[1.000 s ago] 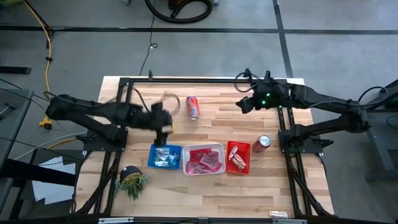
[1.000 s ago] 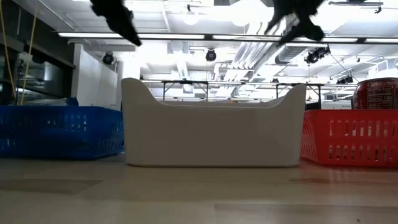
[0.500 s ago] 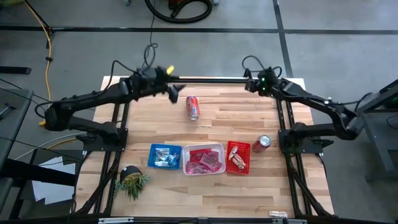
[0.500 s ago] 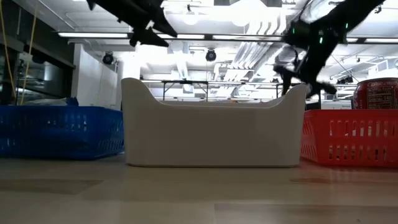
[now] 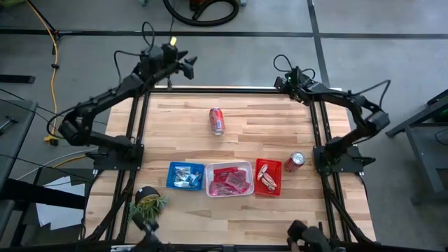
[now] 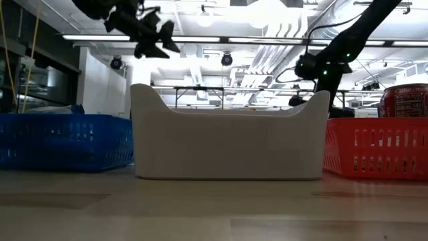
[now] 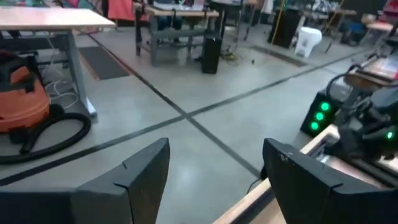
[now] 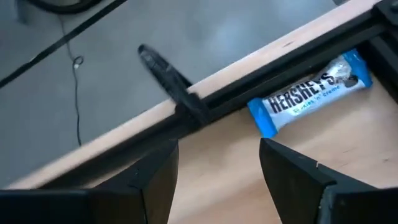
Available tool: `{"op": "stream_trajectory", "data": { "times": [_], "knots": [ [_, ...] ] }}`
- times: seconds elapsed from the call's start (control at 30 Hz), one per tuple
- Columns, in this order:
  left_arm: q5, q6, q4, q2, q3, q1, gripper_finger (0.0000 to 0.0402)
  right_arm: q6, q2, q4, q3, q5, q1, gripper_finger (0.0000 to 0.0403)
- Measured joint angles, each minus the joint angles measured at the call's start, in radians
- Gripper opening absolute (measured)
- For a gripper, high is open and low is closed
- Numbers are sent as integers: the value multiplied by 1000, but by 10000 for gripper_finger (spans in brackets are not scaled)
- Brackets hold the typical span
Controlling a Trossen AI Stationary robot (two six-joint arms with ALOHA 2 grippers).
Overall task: Sort candy
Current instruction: Put the white chocolate into the blue bin
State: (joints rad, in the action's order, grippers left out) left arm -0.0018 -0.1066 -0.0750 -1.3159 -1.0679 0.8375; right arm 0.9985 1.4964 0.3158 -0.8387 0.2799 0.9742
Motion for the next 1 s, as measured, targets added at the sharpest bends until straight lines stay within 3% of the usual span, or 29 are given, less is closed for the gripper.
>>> {"op": "stream_trajectory", "data": {
  "times": [0.17, 0.37, 0.6, 1.0],
  "knots": [
    [162, 31, -5, -70, -2, 118, 245, 107, 99, 115, -80, 8, 35, 220],
    [273, 30, -19, -115, -2, 203, 245, 235, 163, 285, -161, 68, 74, 220],
    [331, 14, -26, -119, -2, 236, 245, 359, 236, 377, -231, 96, 108, 220],
    [334, -9, -19, -119, -2, 236, 245, 441, 391, 534, -352, 139, 112, 220]
  ]
}}
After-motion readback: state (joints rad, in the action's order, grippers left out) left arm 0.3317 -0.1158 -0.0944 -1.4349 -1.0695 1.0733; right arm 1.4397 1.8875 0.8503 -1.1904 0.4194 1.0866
